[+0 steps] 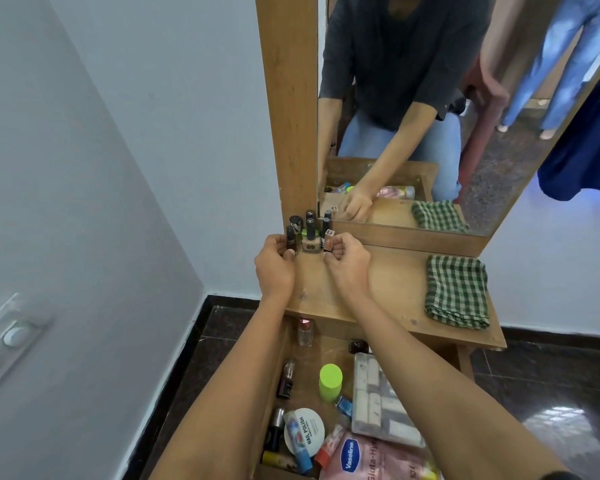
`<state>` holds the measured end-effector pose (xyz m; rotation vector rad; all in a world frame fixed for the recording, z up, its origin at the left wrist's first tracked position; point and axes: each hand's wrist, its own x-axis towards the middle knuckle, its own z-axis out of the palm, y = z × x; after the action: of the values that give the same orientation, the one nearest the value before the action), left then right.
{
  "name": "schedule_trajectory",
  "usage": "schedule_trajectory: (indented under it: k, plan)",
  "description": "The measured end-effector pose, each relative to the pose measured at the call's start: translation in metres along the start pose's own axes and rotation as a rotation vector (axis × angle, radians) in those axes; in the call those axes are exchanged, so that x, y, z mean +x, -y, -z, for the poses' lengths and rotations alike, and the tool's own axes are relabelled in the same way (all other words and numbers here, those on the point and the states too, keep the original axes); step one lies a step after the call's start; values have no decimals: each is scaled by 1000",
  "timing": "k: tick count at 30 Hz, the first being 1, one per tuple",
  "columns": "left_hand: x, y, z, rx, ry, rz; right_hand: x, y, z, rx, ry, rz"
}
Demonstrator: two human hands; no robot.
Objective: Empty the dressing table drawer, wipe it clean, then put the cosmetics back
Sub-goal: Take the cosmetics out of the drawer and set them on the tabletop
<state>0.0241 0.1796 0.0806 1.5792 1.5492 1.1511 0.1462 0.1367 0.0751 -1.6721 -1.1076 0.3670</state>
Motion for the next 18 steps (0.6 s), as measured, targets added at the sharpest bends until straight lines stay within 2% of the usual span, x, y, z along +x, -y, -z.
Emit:
schedule_trajectory:
  k: [6, 18]
  plan:
    - [2, 0, -3, 13, -20, -19, 2, 2, -3, 44, -25, -20]
    - [2, 4, -7, 92, 21, -107, 5, -1, -7, -52, -24, 17]
